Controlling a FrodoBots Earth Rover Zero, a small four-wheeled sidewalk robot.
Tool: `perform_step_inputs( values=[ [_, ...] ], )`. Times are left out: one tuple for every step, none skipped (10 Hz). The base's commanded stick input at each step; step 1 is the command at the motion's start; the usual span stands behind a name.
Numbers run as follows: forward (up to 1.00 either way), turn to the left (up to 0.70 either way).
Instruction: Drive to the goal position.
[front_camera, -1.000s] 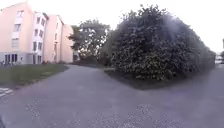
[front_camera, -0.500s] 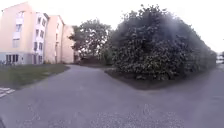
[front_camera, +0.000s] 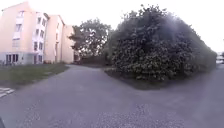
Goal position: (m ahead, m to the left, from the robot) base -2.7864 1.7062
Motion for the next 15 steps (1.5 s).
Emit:
perform_step_inputs(
  values=[
    [0.0, 0.45],
    [0.0, 0.45],
    [0.0, 0.45],
    [0.0, 0.45],
    [0.0, 0.45],
    [0.0, 0.45],
    [0.0, 0.45],
    [0.0, 0.45],
    [0.0, 0.45],
    [0.0, 0.45],
    [0.0, 0.45],
    [0.67, 0.33],
    [1.0, 0.27],
    [1.0, 0.27],
    [1.0, 0.27]
  ],
)
